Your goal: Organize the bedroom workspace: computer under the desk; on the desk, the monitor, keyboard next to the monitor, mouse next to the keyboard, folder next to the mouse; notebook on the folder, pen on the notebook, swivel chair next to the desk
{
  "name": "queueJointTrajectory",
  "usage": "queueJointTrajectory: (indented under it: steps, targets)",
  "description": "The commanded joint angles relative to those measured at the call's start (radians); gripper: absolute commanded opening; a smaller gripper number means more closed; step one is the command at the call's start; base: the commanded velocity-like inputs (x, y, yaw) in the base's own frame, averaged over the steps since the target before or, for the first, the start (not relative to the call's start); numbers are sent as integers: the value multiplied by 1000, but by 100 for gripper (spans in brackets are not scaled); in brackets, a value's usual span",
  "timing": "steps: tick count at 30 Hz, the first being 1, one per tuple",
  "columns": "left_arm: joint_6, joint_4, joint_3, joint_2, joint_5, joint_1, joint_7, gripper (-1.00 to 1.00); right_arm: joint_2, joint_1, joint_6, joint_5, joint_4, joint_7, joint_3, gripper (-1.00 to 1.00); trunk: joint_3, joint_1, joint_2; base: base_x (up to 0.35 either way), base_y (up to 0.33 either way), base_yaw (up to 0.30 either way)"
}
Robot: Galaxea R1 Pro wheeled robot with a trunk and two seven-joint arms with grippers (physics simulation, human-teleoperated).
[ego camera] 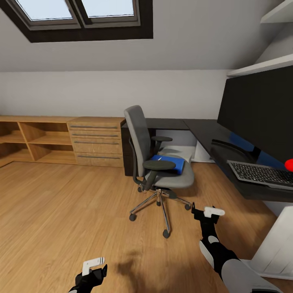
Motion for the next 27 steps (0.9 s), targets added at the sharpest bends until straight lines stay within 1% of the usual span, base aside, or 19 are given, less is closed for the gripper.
queueJointTrajectory:
  steps: [1,6,12,13,19,24,27]
  targets:
    - [3,-1,3,-1,6,0,-1,100,0,-1,11,-6,0,1,-3,100,-1,0,0,0,0,0]
    - [3,-1,3,0,6,0,-1,100,-2,-1,108,-58,-11,27,-6,100,-1,0,0,0,0,0]
    - [3,-1,3,-1,6,0,-1,100,-7,-3,201,-146,-48,127,-8,100,-1,0,0,0,0,0]
    - [3,-1,3,-1,6,0,-1,100,-12,-9,236,-182,-59,164,-9,100,-1,0,0,0,0,0]
    - [3,-1,3,-1,6,0,-1,100,-45,-46,340,-300,-76,258,-9,100,-1,0,0,0,0,0]
    - [3,-1,3,0,6,0,-1,100,-81,-69,376,-403,-80,298,-9,100,-1,0,0,0,0,0]
    - [3,-1,3,0,6,0,-1,100,-99,-74,384,-456,-80,317,-8,100,-1,0,0,0,0,0]
